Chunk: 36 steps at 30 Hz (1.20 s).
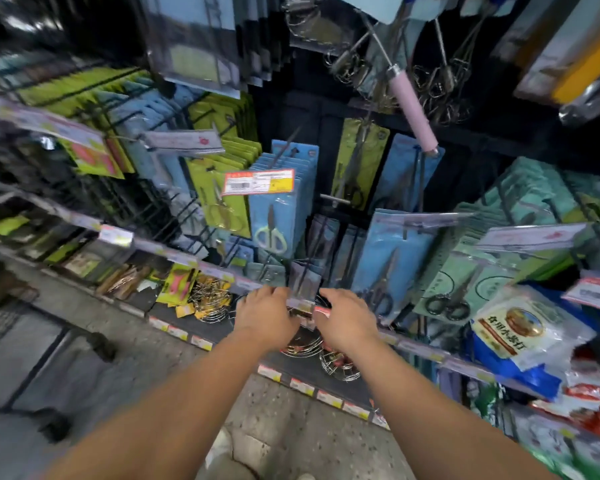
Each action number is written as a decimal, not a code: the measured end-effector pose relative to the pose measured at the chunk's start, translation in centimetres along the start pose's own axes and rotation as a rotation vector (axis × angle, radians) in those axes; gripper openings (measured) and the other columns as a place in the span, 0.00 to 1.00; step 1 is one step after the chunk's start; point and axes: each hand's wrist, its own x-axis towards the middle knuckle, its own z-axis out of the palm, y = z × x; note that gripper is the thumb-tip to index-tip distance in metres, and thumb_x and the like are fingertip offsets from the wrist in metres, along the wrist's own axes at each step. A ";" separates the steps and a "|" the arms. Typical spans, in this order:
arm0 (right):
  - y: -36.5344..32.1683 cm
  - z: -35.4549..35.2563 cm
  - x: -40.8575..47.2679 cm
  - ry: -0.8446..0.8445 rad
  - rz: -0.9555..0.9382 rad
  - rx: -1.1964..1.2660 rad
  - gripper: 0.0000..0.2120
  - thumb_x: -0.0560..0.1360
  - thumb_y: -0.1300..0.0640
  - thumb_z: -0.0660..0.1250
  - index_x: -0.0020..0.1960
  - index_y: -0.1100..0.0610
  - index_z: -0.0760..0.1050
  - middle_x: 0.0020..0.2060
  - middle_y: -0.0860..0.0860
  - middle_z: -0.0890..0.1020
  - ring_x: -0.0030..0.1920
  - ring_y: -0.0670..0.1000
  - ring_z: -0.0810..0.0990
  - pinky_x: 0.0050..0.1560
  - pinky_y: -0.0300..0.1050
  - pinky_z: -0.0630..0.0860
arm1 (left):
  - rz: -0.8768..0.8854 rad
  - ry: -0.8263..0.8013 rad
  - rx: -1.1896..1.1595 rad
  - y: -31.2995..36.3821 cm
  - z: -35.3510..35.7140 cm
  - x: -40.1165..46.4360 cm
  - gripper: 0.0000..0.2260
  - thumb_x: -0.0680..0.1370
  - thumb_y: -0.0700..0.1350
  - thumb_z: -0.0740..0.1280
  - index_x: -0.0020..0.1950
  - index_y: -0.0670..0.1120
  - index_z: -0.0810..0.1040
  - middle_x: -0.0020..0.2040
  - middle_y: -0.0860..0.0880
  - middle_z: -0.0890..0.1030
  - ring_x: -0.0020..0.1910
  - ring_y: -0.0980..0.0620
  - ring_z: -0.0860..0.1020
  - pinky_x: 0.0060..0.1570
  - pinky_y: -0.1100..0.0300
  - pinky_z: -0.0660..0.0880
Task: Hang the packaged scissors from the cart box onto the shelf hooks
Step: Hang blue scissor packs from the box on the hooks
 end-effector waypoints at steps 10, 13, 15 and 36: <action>-14.0 6.0 -0.3 -0.162 -0.375 -0.243 0.22 0.77 0.41 0.62 0.70 0.42 0.69 0.67 0.50 0.74 0.67 0.57 0.70 0.66 0.53 0.68 | -0.293 0.064 -0.052 -13.4 -3.1 -6.9 0.24 0.78 0.59 0.63 0.72 0.51 0.67 0.69 0.46 0.70 0.70 0.43 0.68 0.68 0.48 0.63; -19.7 8.3 -0.5 -0.179 -0.469 -0.271 0.24 0.77 0.42 0.62 0.72 0.42 0.67 0.68 0.50 0.73 0.69 0.56 0.69 0.67 0.52 0.66 | -0.377 0.091 -0.072 -19.0 -3.9 -9.0 0.25 0.77 0.58 0.63 0.72 0.51 0.67 0.69 0.46 0.71 0.70 0.43 0.68 0.66 0.48 0.65; -23.7 10.1 -0.8 -0.185 -0.526 -0.288 0.24 0.77 0.42 0.62 0.73 0.43 0.67 0.69 0.50 0.72 0.70 0.56 0.68 0.67 0.51 0.66 | -0.428 0.103 -0.096 -22.9 -4.6 -10.4 0.26 0.77 0.59 0.63 0.73 0.51 0.67 0.70 0.46 0.71 0.70 0.43 0.68 0.66 0.48 0.65; -56.7 24.0 -5.1 -0.273 -0.915 -0.354 0.24 0.77 0.44 0.63 0.73 0.44 0.67 0.71 0.51 0.70 0.72 0.55 0.67 0.71 0.50 0.64 | -0.819 0.283 -0.227 -53.2 -12.7 -21.2 0.28 0.76 0.64 0.62 0.72 0.54 0.67 0.69 0.48 0.72 0.70 0.45 0.69 0.68 0.48 0.65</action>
